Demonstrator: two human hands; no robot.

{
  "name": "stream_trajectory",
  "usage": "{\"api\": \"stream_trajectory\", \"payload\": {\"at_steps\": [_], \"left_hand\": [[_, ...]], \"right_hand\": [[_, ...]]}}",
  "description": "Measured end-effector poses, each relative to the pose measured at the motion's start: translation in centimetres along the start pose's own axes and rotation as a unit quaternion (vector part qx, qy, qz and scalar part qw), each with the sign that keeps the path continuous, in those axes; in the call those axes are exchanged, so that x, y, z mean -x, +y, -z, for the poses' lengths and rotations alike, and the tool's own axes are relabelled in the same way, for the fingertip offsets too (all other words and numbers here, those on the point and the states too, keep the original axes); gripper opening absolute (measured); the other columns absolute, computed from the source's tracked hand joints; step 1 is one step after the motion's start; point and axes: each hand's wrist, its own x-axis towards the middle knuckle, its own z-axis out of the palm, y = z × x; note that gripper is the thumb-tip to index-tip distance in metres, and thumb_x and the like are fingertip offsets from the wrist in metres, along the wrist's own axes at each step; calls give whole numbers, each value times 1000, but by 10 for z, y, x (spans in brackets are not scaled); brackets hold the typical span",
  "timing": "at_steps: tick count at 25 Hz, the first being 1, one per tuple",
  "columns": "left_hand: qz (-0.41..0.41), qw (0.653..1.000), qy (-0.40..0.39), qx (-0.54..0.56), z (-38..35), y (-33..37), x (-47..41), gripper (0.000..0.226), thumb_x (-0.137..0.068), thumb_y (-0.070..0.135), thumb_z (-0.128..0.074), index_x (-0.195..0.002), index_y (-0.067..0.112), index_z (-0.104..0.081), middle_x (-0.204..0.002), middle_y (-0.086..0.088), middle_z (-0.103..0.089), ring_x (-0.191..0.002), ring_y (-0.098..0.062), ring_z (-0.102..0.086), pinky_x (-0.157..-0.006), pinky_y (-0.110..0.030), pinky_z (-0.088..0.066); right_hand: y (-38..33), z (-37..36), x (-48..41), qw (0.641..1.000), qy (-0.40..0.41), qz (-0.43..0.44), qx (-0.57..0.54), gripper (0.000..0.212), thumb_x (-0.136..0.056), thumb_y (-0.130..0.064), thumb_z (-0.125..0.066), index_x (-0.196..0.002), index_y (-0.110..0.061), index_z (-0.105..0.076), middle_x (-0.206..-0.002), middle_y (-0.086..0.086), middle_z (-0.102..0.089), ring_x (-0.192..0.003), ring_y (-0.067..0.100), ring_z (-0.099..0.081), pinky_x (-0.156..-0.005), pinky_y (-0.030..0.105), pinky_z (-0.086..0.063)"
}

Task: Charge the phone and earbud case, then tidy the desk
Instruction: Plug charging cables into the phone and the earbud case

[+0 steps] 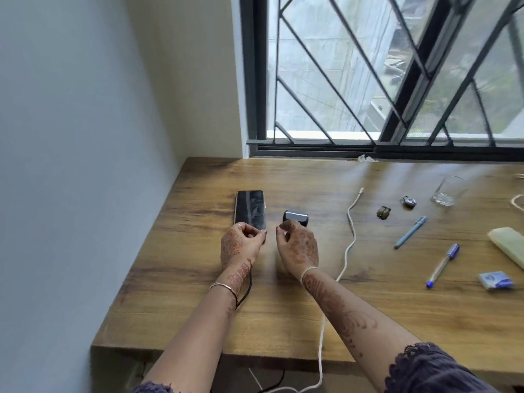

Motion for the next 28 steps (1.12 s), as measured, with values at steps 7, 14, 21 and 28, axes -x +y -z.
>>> {"api": "stream_trajectory", "payload": {"at_steps": [7, 14, 21, 28], "left_hand": [[-83, 994, -71, 19, -67, 42, 19, 20, -72, 33, -77, -66, 20, -62, -61, 11, -60, -60, -8, -57, -59, -21, -44], [-109, 980, -162, -33, -146, 76, 19, 17, -87, 25, -62, -96, 16, -74, -96, -6, -75, -94, -23, -69, -85, -28, -53], [-115, 981, -117, -100, -202, 104, -7, 29, -89, 25, -58, -114, 16, -70, -115, -8, -70, -115, -21, -60, -101, -26, -42], [-171, 963, -89, -191, -245, 125, -36, 24, -80, 37, -66, -93, 19, -76, -101, -8, -72, -103, -24, -63, -95, -30, -46]], "right_hand": [[49, 69, -14, 991, 101, -86, 9, 17, -91, -33, -52, -92, -19, -63, -87, 4, -70, -88, 23, -64, -75, 29, -46], [106, 110, -47, 991, 90, -101, 22, 20, -93, -21, -50, -103, -16, -66, -102, 9, -71, -100, 28, -63, -85, 31, -47], [135, 118, -75, 996, 48, -74, 0, 29, -93, -16, -50, -117, -17, -66, -116, 2, -69, -109, 20, -63, -98, 27, -45], [148, 122, -97, 997, 27, -68, -8, 31, -90, -15, -51, -116, -18, -68, -113, 3, -71, -107, 20, -64, -96, 28, -48]]}}
